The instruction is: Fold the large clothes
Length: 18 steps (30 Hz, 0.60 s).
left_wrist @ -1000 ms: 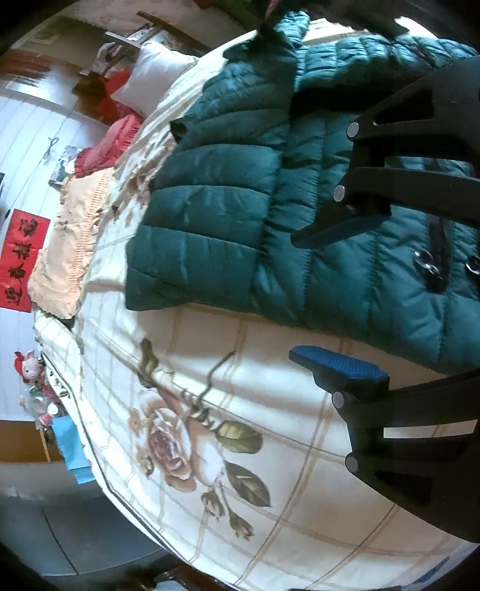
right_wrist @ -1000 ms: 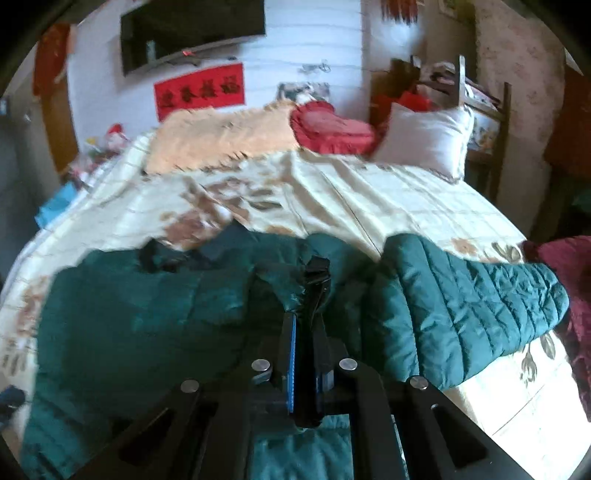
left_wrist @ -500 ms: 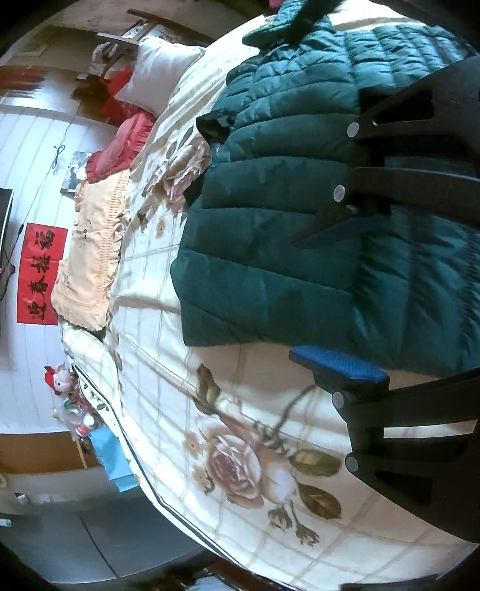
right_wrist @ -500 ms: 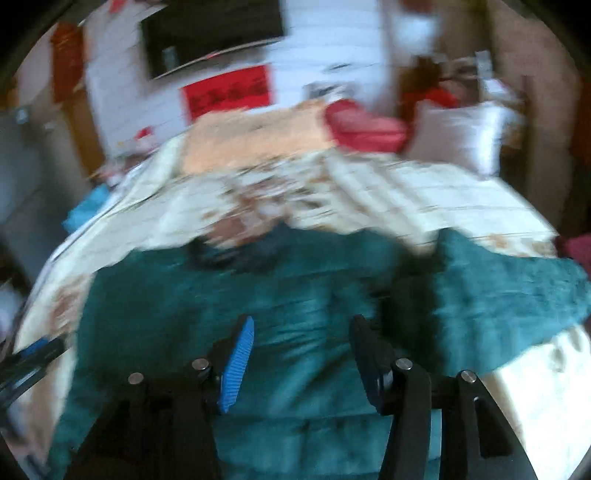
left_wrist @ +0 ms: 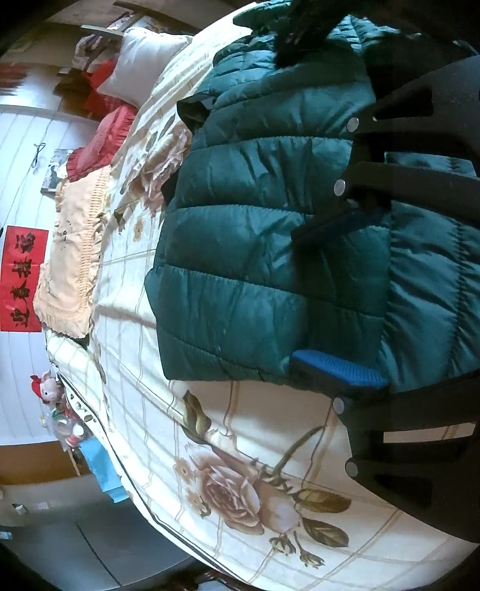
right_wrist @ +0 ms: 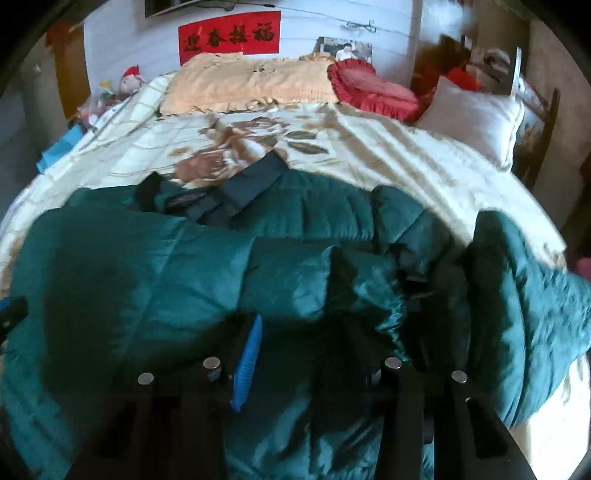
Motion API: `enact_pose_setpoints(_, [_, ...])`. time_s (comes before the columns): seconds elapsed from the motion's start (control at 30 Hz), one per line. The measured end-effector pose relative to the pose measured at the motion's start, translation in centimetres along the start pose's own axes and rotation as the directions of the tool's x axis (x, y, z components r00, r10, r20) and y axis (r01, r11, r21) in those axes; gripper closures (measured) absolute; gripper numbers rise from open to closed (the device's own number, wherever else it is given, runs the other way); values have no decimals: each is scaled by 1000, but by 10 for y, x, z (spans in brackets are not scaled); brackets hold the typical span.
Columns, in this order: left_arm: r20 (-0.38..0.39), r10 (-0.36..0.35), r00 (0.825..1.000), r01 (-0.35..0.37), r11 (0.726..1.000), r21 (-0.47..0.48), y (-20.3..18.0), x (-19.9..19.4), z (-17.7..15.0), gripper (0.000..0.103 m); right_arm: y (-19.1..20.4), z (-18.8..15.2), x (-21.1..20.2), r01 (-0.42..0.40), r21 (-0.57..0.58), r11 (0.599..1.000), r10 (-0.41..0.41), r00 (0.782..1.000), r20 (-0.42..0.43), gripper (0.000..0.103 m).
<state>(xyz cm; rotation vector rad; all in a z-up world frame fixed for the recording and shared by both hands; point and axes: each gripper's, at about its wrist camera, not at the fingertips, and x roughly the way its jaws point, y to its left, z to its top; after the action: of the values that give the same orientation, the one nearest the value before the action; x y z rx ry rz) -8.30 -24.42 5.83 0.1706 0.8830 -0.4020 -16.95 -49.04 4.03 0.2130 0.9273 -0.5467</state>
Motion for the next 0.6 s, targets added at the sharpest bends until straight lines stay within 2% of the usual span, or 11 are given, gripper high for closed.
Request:
enact_pose_setpoints(0.13, [-1,2,1000,-2,1000,4,-1,1,0,40,-6,6,-11,-23,31,999,23,1000,-1,60])
enact_pose_setpoints(0.23, [2,0,1000,0,1000,6,0,-1,0,40,-9,1,-39,-63,57,996,60,997,43,60])
enact_pose_setpoints(0.3, [14,-15,1000,15,1000,-5,1,-6,0,40,-5,-6,-60,-85,37,996,82,993,80,56])
enact_pose_setpoints(0.37, [25,-32,999,32,999,-16,2,-10,0,40,2,-11,-68,-104,11,995,103,990,92,55])
enact_pose_setpoints(0.5, [20,-16,1000,16,1000,6,-5,-8,-3,40,12,-25,-61,-126,1,992,125,991,46,55])
enact_pose_setpoints(0.6, [21,-3,1000,2,1000,23,-8,-6,-6,40,12,-33,-44,-91,2,996,91,996,12,55])
